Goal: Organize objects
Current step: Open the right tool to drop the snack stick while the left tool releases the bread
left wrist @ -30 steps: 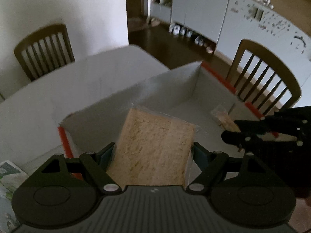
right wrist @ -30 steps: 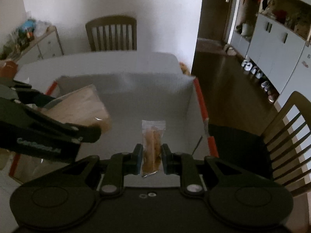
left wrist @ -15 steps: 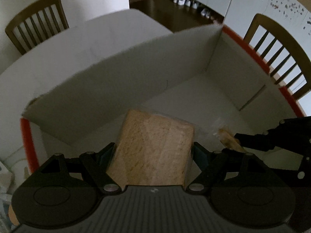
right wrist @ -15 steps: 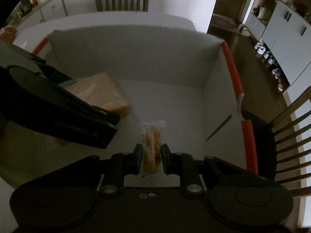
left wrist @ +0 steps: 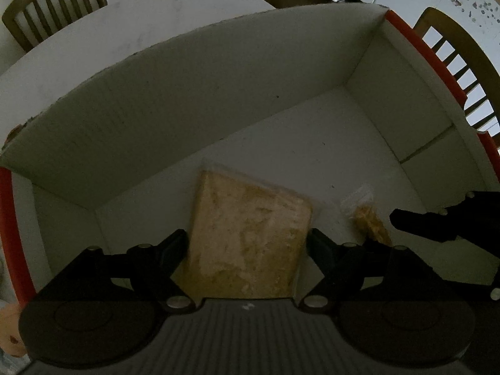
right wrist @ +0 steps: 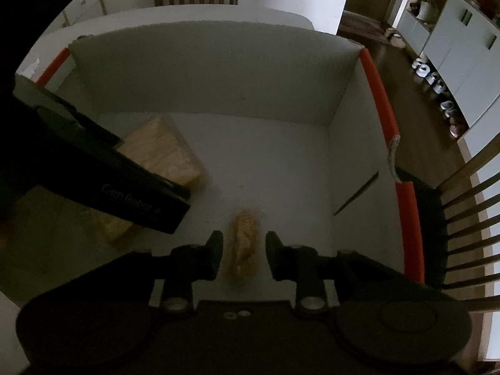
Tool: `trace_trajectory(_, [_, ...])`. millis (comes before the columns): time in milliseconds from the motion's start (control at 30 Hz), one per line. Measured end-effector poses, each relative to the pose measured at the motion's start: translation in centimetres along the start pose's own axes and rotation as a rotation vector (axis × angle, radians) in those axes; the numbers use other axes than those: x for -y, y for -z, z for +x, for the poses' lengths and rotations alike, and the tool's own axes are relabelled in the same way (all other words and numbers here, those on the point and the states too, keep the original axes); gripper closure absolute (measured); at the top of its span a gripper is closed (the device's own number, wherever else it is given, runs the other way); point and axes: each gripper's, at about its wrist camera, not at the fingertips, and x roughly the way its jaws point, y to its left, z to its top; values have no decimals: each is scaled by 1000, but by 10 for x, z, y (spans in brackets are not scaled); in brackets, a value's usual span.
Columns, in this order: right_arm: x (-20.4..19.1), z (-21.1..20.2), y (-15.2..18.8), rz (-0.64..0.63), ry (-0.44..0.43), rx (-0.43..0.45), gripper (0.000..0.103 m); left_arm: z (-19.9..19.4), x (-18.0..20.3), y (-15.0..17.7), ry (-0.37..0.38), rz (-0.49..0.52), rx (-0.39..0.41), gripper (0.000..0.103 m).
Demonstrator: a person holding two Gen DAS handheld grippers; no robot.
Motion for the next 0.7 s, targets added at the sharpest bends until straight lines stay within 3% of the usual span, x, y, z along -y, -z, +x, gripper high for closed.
trace_trajectory(367, [5,-34,5,17,-19,66,66,-42,-6,15,10,-10,108,20])
trace_trajectory(700, [3,-86,8,22,-53,179,56,-98,-4,37,31,20,269,20])
